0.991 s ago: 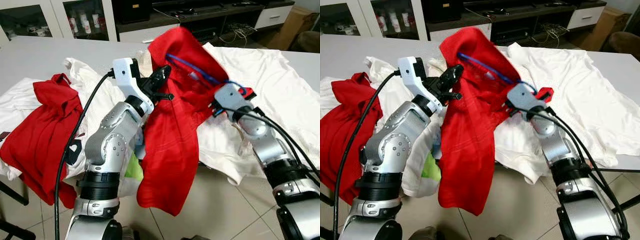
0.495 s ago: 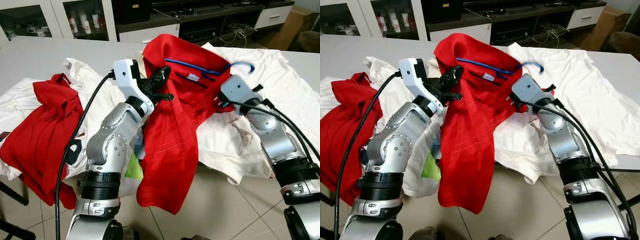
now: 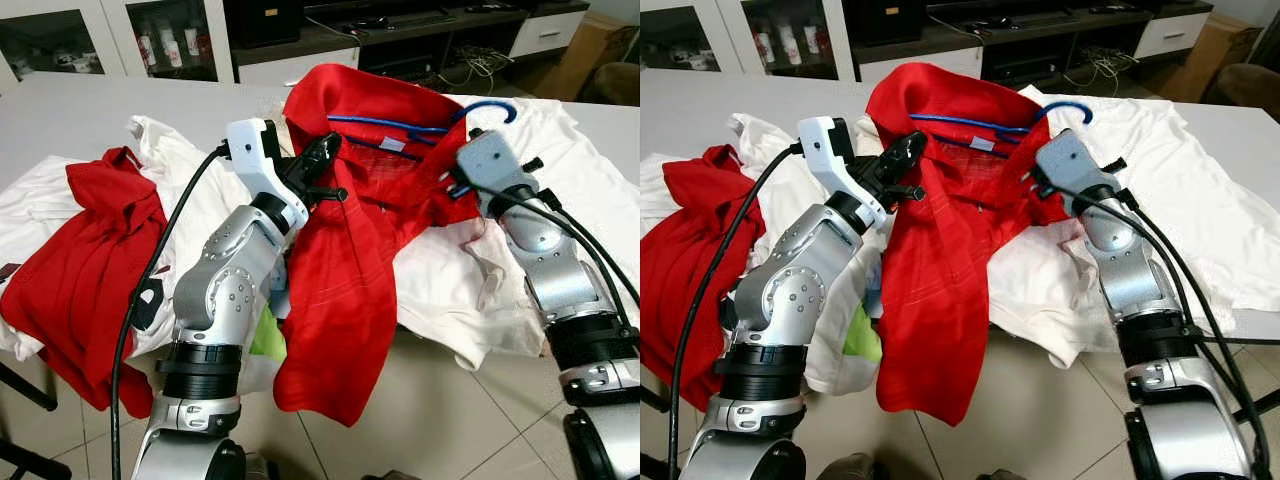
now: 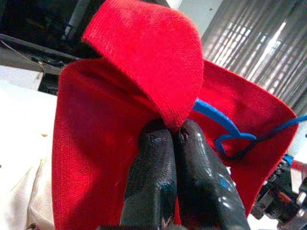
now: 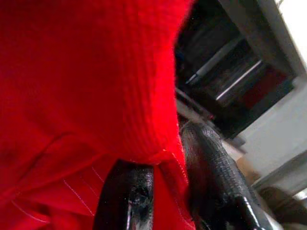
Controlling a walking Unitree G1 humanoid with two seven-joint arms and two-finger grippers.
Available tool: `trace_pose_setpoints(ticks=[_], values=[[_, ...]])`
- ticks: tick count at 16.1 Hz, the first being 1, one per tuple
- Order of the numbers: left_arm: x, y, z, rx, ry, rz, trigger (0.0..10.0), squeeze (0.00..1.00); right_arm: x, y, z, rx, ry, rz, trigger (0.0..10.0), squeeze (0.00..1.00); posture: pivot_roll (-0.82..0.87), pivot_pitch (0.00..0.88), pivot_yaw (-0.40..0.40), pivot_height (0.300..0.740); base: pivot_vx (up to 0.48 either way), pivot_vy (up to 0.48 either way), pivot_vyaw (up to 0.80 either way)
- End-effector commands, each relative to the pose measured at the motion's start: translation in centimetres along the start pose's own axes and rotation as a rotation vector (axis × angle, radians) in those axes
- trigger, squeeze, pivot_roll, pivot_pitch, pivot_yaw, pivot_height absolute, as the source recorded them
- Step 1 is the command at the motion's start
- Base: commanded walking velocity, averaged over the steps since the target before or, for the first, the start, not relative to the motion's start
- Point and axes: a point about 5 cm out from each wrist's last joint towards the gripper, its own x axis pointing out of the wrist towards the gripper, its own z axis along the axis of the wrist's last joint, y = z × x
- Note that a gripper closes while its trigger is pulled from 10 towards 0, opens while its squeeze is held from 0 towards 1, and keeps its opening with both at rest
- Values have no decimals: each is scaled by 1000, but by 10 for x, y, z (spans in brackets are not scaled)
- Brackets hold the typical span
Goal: Hang hanger
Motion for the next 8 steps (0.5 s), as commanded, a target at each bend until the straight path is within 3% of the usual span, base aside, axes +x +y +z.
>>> trace_pose_setpoints(ticks=[1, 2, 3, 6, 7, 8], values=[[2, 0, -1, 4, 4, 8, 0, 0, 0, -6, 7, 41, -24, -11, 10000, 0, 87, 0, -5, 740, 0, 0, 0], [2, 0, 0, 3, 3, 11, 0, 0, -2, -5, 5, 94, -19, 21, 10000, 0, 85, 0, -5, 740, 0, 0, 0], [2, 1, 0, 3, 2, 12, 0, 0, -7, -1, 2, 75, -15, 71, 10000, 1000, 82, 0, -4, 740, 0, 0, 0], [2, 0, -1, 0, 4, 12, 0, 0, -14, 3, 1, 33, -20, 139, 10000, 1000, 77, 0, -2, 740, 0, 0, 0], [2, 0, -2, -1, 6, 11, 0, 0, -16, 2, 0, 31, -14, 148, 10000, 937, 74, 0, 0, 740, 0, 0, 0], [2, 0, -2, -1, 6, 10, 0, 0, -17, 2, -1, 35, -10, 151, 10000, 937, 74, 0, 0, 740, 0, 0, 0]])
